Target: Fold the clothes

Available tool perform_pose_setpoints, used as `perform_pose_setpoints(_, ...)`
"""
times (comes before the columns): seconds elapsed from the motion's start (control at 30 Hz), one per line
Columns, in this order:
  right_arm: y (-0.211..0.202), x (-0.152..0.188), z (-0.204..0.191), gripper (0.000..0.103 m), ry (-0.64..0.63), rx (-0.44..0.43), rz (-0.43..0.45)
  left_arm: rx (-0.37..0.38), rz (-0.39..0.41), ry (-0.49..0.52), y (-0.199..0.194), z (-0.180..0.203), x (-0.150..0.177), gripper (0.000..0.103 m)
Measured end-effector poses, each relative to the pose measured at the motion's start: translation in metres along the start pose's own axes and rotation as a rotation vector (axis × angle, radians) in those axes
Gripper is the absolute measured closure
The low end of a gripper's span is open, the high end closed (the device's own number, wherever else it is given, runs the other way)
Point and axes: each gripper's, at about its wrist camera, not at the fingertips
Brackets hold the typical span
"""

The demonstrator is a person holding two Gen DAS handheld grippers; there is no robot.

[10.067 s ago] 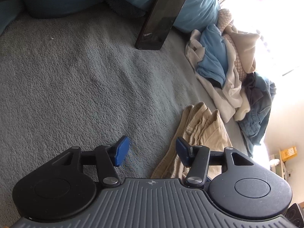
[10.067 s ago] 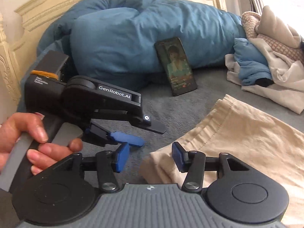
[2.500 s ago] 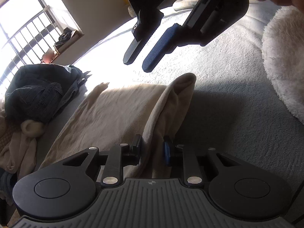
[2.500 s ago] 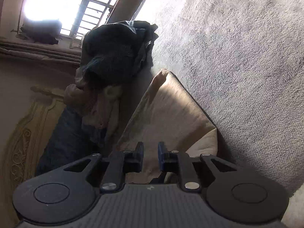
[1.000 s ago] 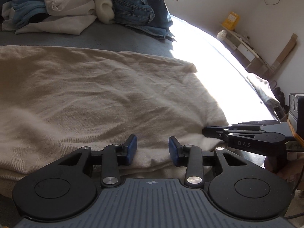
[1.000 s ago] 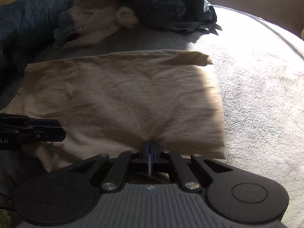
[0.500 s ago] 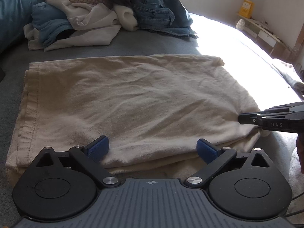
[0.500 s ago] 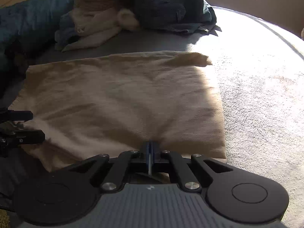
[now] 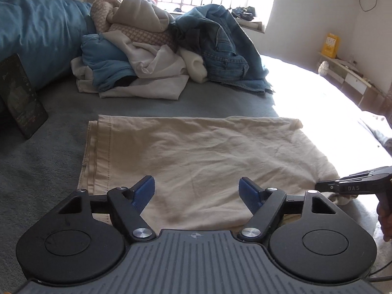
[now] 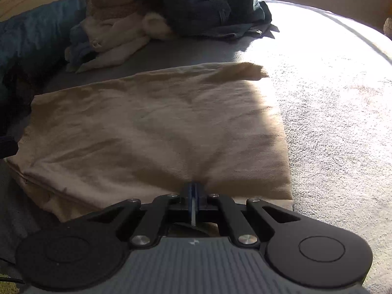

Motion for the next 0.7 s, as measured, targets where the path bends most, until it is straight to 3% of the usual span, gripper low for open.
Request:
perform_pose_setpoints(0.1, -0.001, 0.000, -0.001, 0.102, 0.000, 0.002, 0.000, -0.087, -0.136, 0.002, 0.029, -0.005, 0.013, 0.061)
perform_pose_setpoints(0.23, 0.000, 0.000, 0.000, 0.102, -0.001, 0.000, -0.001, -0.089, -0.110, -0.055, 0.014, -0.021, 0.025, 0.075)
perform_pose_setpoints(0.27, 0.001, 0.000, 0.000, 0.102, -0.001, -0.001, -0.001, -0.098, -0.102, -0.055, 0.008, -0.023, 0.024, 0.082)
perform_pose_setpoints(0.37, 0.002, -0.001, 0.001, 0.102, 0.002, -0.003, -0.002, -0.092, -0.053, -0.063, -0.009, -0.029, 0.016, 0.083)
perform_pose_setpoints(0.5, 0.001, -0.001, 0.001, 0.102, 0.007, -0.003, -0.002, -0.079, 0.010, -0.020, 0.001, -0.023, -0.007, 0.083)
perform_pose_setpoints(0.7, -0.015, -0.011, 0.005, 0.102, 0.057, -0.037, 0.021, -0.116, 0.042, -0.038, 0.056, -0.014, -0.036, 0.083)
Point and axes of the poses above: each gripper's, at about its wrist camera, not at the fingertips, and y roughly the way its jaws point, z to its right, x to its underside, and after that the axes turned 2 degrees about -z, right-handed
